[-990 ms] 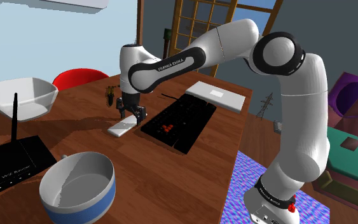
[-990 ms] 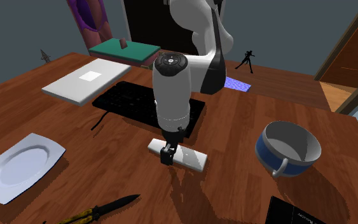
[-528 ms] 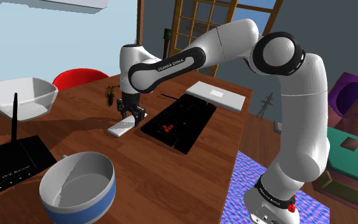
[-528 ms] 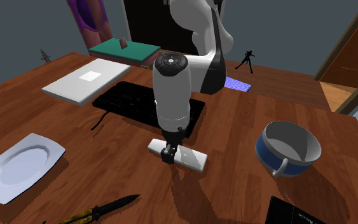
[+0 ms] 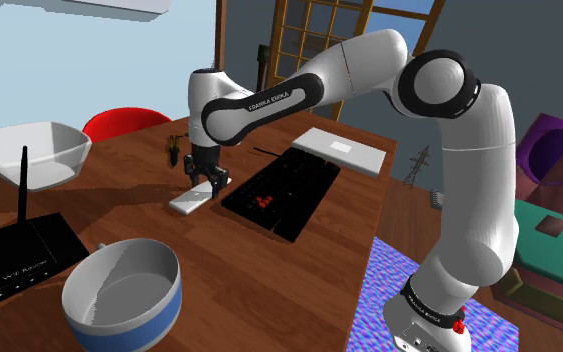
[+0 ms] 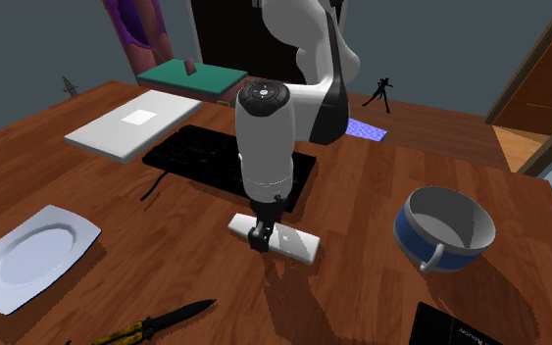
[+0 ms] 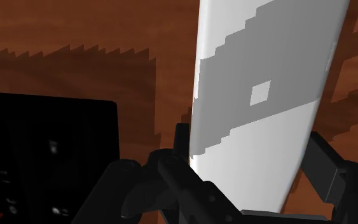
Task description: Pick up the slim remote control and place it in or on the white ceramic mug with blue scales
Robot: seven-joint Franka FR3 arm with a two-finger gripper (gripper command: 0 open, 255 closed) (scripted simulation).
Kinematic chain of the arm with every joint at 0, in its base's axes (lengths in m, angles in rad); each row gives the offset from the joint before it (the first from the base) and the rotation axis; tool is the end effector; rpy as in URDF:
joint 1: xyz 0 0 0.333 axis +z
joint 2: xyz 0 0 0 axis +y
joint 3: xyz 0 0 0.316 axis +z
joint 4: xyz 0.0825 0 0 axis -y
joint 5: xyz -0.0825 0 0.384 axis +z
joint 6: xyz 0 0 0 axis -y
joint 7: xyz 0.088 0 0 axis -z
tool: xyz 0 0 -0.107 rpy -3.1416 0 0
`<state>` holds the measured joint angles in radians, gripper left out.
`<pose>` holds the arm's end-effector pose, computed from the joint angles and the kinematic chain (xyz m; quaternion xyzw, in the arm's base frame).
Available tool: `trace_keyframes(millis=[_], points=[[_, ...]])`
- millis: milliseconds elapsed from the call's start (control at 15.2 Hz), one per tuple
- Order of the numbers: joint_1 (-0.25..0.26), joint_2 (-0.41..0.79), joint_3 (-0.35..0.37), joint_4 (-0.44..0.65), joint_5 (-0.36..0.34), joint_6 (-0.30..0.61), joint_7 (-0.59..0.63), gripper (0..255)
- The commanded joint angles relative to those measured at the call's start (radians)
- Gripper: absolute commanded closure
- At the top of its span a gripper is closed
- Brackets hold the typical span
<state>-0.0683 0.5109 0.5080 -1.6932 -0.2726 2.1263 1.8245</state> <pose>0.6221 0.2388 0.3295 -0.7982 0.6024 0.0053 0.0002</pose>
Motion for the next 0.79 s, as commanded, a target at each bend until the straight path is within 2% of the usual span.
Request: trace_keyframes(millis=[0,726], points=[[-0.002,-0.010,0.003,0.008,0.006,-0.016,-0.004,255],[-0.012,-0.069,0.024,0.075,0.043,-0.136,-0.026,255]])
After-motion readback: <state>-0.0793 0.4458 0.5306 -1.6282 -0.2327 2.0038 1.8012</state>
